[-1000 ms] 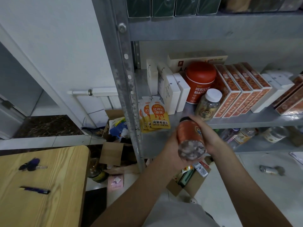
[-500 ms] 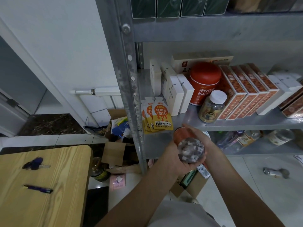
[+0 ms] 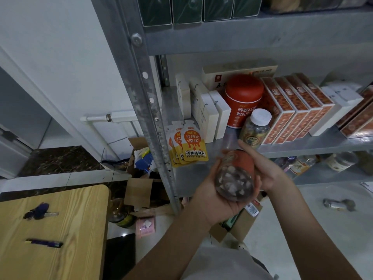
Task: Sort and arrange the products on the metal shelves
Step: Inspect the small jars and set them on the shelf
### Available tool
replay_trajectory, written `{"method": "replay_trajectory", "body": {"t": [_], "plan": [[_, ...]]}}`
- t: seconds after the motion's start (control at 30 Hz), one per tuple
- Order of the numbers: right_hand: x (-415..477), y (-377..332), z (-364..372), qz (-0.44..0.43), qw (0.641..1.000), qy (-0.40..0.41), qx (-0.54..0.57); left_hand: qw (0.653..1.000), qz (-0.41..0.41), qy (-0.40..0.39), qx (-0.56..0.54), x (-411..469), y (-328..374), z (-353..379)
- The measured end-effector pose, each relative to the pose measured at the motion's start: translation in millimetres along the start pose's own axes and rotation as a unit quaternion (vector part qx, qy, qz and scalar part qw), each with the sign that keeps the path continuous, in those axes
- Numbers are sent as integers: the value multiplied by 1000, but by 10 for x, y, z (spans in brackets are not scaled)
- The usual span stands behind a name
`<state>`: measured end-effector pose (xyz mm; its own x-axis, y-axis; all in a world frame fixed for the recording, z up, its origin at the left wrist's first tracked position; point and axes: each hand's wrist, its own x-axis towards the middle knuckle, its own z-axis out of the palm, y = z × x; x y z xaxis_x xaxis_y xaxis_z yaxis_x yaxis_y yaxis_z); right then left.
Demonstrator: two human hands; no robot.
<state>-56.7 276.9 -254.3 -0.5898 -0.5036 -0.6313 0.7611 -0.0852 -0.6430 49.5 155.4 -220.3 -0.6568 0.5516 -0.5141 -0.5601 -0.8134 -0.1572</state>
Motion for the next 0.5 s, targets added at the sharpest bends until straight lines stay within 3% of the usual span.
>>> {"method": "replay_trajectory", "body": {"t": [0.1,0.23,0.33,0.43,0.5], "plan": [[10,48,58,-25,997,-35,63,997,26,-28,-63,-5,-108,34],[38,116,74,-24,998,53,-25,996,62,-11,-65,-17,-148,37],[13,109,108,-27,998,56,-28,998,42,-8,-49,-39,-151,17],[-104,-7,130,-34,999,17,-10,995,31,15,92,-48,-94,-21],[-136,-81,79,-95,986,69,-122,965,75,89,234,-56,-42,-76]]}}
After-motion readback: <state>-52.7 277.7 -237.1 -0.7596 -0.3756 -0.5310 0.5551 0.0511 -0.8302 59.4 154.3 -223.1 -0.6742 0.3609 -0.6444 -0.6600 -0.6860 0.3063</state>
